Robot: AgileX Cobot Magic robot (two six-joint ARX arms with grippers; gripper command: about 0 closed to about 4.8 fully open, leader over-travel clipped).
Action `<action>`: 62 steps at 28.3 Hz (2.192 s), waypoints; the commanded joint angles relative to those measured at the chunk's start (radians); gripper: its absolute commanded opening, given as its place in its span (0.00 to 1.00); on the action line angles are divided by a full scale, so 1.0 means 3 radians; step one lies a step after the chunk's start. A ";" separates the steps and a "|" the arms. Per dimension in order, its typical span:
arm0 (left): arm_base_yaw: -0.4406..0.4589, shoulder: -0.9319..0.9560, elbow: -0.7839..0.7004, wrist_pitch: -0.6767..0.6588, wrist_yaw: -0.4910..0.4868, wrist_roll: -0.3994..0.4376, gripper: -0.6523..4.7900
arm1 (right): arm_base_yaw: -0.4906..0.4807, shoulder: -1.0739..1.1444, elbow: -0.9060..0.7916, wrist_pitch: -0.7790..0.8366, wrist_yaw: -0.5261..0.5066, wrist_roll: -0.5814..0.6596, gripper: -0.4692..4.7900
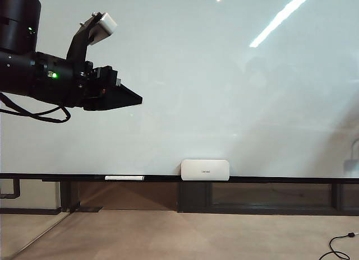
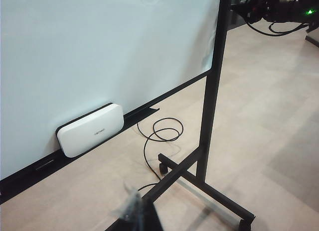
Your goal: Reach to the right to find the marker pen, pick it up, and write the number 11 on the whiteboard.
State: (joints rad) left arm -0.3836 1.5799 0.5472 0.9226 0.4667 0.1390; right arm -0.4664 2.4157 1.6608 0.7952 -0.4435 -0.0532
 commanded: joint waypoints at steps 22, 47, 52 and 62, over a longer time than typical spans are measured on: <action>-0.0005 -0.0006 0.0004 0.0015 0.0015 0.0009 0.11 | -0.0003 -0.0025 0.0009 0.0081 0.0062 0.0003 0.13; -0.0005 -0.0006 0.0005 -0.0003 0.0015 0.0010 0.11 | -0.0018 -0.0024 0.0010 0.0109 0.0212 -0.0023 0.49; -0.0005 -0.0006 0.0005 0.0000 0.0015 0.0010 0.11 | -0.0018 -0.0023 0.0011 0.0131 0.0212 -0.0023 0.49; -0.0005 -0.0006 0.0005 0.0028 0.0014 0.0015 0.11 | -0.0017 0.0065 0.0014 0.0191 0.0179 -0.0027 0.49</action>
State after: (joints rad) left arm -0.3836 1.5799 0.5472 0.9165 0.4667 0.1390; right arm -0.4709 2.4325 1.6623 0.8280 -0.3855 -0.0597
